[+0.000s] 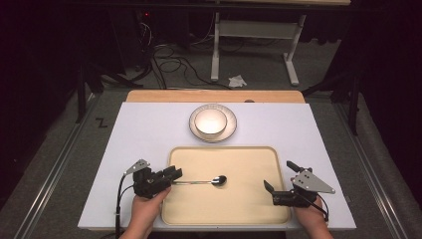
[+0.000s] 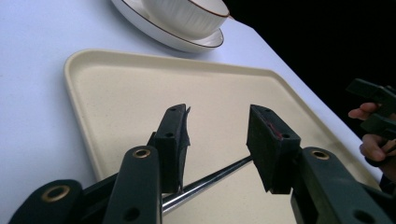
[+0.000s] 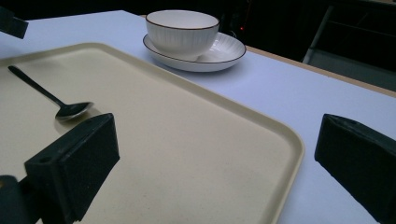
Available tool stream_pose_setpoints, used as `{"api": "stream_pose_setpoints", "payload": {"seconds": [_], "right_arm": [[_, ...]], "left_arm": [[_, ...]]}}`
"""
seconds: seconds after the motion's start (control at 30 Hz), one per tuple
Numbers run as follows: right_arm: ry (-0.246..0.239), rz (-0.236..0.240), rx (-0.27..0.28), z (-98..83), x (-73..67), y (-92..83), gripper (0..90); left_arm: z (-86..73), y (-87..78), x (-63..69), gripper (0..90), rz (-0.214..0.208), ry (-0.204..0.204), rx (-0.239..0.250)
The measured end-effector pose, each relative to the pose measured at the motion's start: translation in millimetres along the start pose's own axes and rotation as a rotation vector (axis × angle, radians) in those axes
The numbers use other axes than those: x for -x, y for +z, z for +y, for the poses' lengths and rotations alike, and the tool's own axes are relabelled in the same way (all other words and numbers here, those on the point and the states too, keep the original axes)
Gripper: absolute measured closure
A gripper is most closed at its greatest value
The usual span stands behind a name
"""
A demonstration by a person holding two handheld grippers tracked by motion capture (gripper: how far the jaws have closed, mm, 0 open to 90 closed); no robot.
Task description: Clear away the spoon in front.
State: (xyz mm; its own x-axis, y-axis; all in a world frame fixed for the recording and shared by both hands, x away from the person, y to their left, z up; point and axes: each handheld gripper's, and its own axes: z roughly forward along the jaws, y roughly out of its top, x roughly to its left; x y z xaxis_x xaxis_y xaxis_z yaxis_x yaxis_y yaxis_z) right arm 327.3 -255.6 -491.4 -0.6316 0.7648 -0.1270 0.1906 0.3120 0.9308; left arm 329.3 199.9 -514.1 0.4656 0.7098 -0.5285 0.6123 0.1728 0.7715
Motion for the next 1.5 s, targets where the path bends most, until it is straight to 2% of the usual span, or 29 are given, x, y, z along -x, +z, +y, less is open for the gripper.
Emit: {"api": "stream_pose_setpoints", "payload": {"seconds": [0.03, 0.07, 0.1, 0.13, 0.17, 0.23, 0.3, 0.33, 0.43, 0.47, 0.67, 0.8, 0.97, 1.2, 1.23, 1.33, 1.47, 1.5], "right_arm": [[-0.002, 0.0, 0.0, 0.0, 0.1, 0.1, 0.4], [-0.002, -0.001, -0.002, 0.0, 0.1, 0.1, 0.4], [-0.001, -0.001, -0.002, 0.0, 0.0, 0.1, 0.4], [-0.001, -0.001, -0.002, 0.0, 0.0, 0.1, 0.4], [0.003, 0.0, -0.002, 0.1, -0.3, 0.0, 0.4], [0.001, 0.0, -0.002, 0.1, -0.3, 0.0, 0.4], [0.001, 0.0, -0.002, 0.1, -0.3, 0.1, 0.4], [0.001, 0.0, -0.002, 0.1, -0.3, 0.0, 0.4], [0.001, 0.0, -0.001, 0.4, -0.5, -0.2, 0.4], [-0.001, -0.002, -0.001, 0.5, -0.5, -0.5, 0.4], [0.002, -0.002, -0.003, 0.5, -0.9, -0.5, 0.4], [0.007, -0.001, -0.005, 0.3, -1.2, -0.5, 0.4], [0.004, 0.002, 0.0, 0.0, -0.5, 0.0, 0.4], [0.006, 0.005, -0.005, 0.1, -1.4, -0.1, 0.4], [0.001, 0.004, -0.004, 0.1, -1.1, 0.0, 0.4], [0.001, 0.004, -0.005, 0.1, -1.1, 0.0, 0.4], [0.006, 0.004, -0.004, 0.0, -1.1, -0.2, 0.4], [0.006, 0.004, -0.004, 0.0, -1.1, -0.2, 0.4]], "left_arm": [[0.1, 0.4, 0.5, 59.7, 0.015, 0.013, -0.006], [0.4, 0.9, 0.7, 60.8, 0.047, 0.048, -0.032], [0.4, 1.5, 0.5, 62.1, 0.058, 0.059, -0.043], [0.4, 1.5, 0.5, 64.6, 0.058, 0.059, -0.043], [0.7, 3.1, 0.1, 67.0, 0.072, 0.078, -0.071], [1.4, 5.4, -0.8, 75.3, 0.071, 0.089, -0.113], [1.2, 6.6, -0.6, 81.1, 0.078, 0.092, -0.125], [1.0, 8.4, -0.6, 83.2, 0.096, 0.109, -0.148], [1.0, 10.0, 0.4, 86.9, 0.116, 0.131, -0.17], [1.1, 11.3, 2.2, 89.8, 0.146, 0.162, -0.186], [1.3, 18.1, 4.0, 90.0, 0.211, 0.222, -0.239], [2.2, 20.4, 1.3, 90.0, 0.219, 0.212, -0.25], [2.1, 23.4, 2.7, 90.0, 0.246, 0.242, -0.296], [2.5, 24.7, 4.2, 90.0, 0.259, 0.259, -0.317], [3.0, 24.3, 4.7, 90.0, 0.262, 0.274, -0.328], [2.4, 23.5, 6.2, 90.0, 0.261, 0.279, -0.335], [-1.4, 18.2, 13.0, 90.0, 0.255, 0.321, -0.372], [-1.4, 18.2, 13.0, 90.0, 0.255, 0.321, -0.372]]}}
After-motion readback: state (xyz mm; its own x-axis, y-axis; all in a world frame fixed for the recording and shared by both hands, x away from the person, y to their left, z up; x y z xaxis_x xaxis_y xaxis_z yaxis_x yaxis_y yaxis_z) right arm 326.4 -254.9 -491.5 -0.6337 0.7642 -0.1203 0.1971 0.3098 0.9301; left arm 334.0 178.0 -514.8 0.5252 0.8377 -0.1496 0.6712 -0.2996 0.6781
